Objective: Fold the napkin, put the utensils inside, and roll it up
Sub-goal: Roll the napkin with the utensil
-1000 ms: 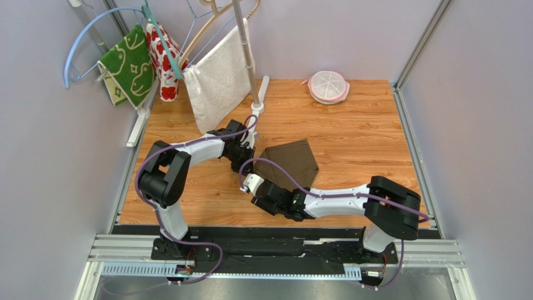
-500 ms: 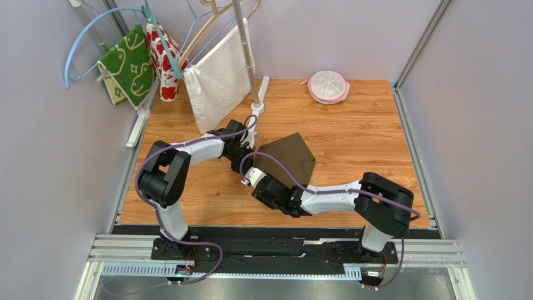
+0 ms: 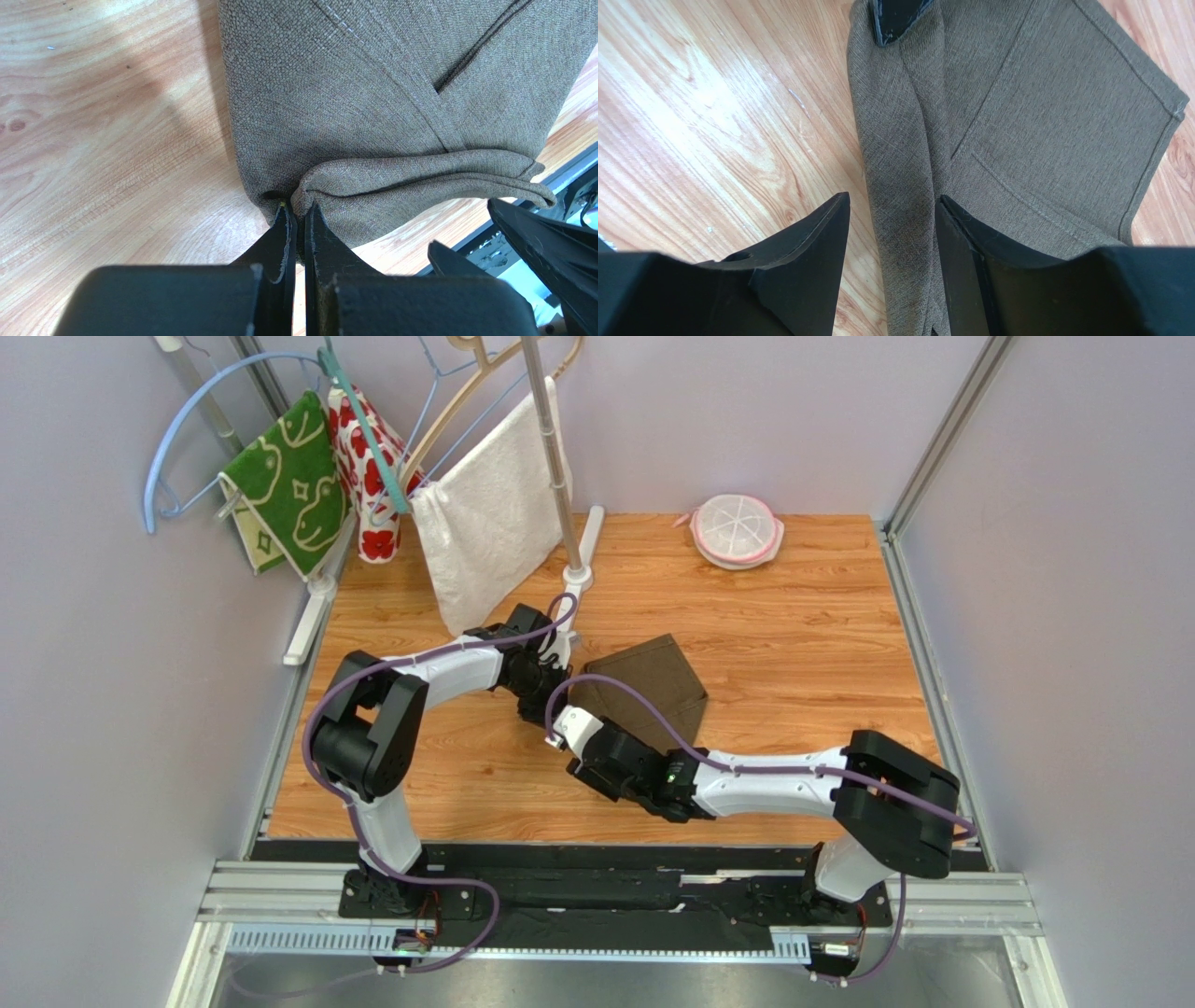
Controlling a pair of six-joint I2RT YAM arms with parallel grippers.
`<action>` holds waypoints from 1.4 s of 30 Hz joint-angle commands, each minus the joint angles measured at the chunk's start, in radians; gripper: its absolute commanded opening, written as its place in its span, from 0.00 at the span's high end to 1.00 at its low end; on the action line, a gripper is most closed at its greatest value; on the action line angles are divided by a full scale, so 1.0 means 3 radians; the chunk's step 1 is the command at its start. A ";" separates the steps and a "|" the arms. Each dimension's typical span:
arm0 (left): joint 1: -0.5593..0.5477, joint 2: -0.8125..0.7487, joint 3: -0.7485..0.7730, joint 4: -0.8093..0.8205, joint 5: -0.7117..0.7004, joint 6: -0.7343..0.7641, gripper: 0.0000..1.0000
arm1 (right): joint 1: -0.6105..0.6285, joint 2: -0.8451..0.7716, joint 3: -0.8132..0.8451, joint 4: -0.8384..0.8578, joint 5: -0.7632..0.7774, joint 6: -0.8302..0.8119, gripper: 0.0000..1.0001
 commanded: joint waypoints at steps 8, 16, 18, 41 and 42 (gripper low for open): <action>-0.0002 0.0158 -0.0015 -0.0130 -0.0255 0.0180 1.00 | -0.0111 0.0217 0.0104 0.0106 -0.0190 -0.0124 0.47; -0.0002 0.0148 -0.0015 -0.0109 -0.0245 0.0195 1.00 | -0.0505 0.0279 0.0073 0.0153 -0.0914 -0.0006 0.49; -0.0002 0.0127 -0.0020 -0.0079 -0.0225 0.0210 1.00 | -0.0607 0.0325 0.0089 0.0092 -0.1135 0.0075 0.54; 0.0193 -0.1707 -0.1291 0.0836 -0.0451 -0.0674 0.28 | -0.0914 0.0514 -0.0412 0.0183 -0.2619 0.1017 0.94; 0.0198 -0.1734 -0.1359 0.0938 -0.0374 -0.0725 0.27 | -0.0935 0.0519 -0.0422 0.0239 -0.2650 0.1042 0.94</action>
